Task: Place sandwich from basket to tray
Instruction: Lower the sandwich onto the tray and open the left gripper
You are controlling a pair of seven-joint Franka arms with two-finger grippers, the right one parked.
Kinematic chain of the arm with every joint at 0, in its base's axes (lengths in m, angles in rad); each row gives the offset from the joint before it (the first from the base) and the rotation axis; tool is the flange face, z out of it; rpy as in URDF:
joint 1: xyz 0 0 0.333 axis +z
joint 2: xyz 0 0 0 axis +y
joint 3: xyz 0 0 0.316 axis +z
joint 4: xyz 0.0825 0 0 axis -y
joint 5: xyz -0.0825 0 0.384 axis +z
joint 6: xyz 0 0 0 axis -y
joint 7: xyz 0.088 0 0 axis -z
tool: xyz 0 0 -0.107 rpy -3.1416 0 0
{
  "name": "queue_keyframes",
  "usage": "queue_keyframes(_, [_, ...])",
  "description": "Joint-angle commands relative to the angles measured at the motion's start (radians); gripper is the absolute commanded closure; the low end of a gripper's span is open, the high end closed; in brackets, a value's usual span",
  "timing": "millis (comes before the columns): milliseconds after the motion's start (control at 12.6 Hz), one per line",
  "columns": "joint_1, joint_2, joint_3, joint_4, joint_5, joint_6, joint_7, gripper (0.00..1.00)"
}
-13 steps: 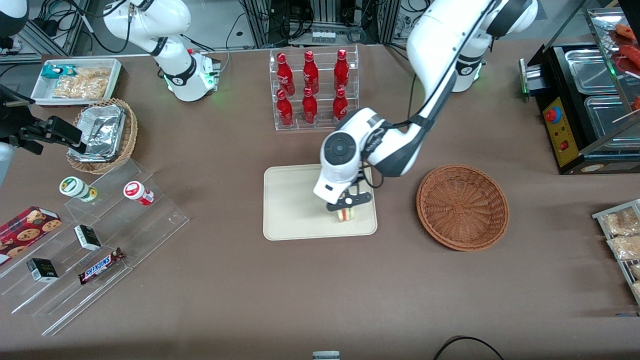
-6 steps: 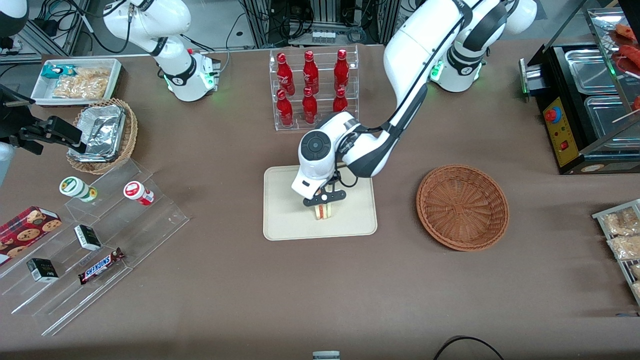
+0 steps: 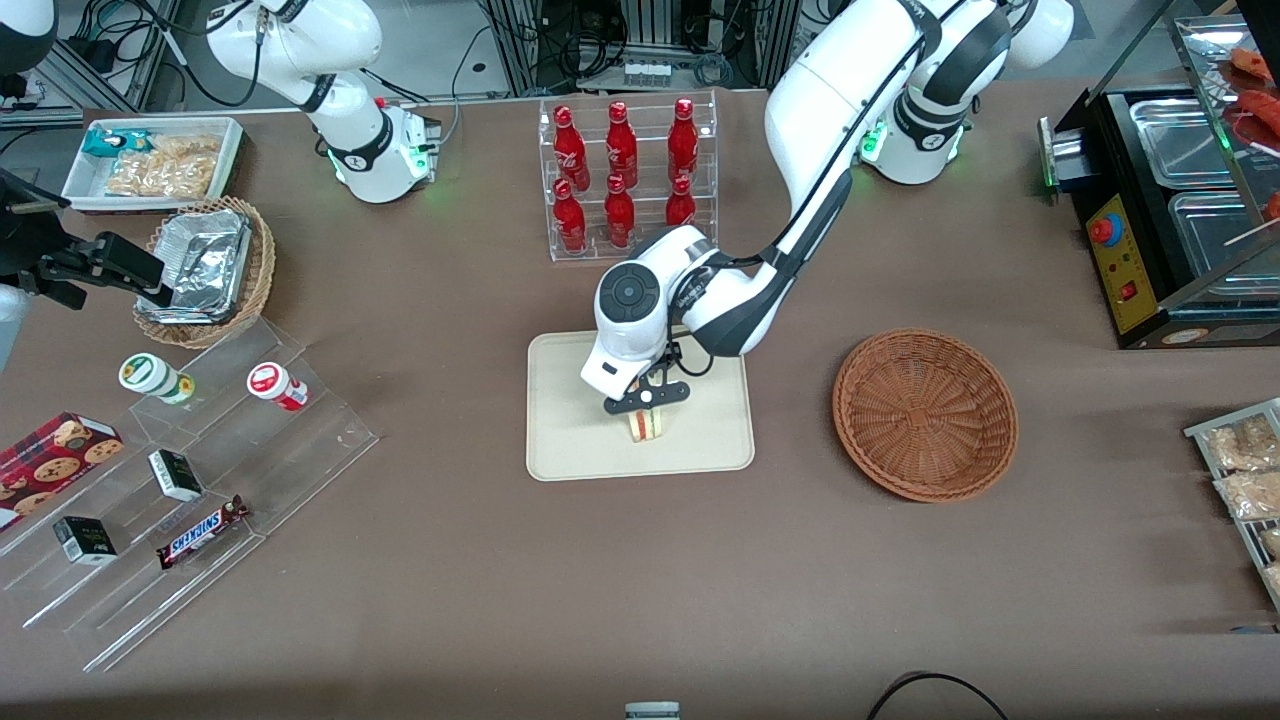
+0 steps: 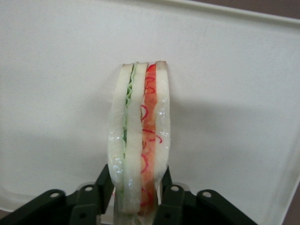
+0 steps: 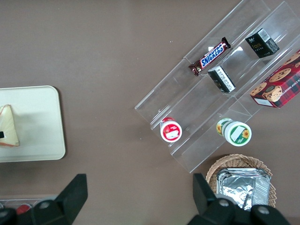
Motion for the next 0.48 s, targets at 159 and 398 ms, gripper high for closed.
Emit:
queue_keyframes(159, [0.004,-0.112,0.012,-0.002,0.007,-0.061,-0.01,0.0])
queue_keyframes(398, [0.045,-0.198,0.015,-0.002,0.017,-0.194,0.005,0.0])
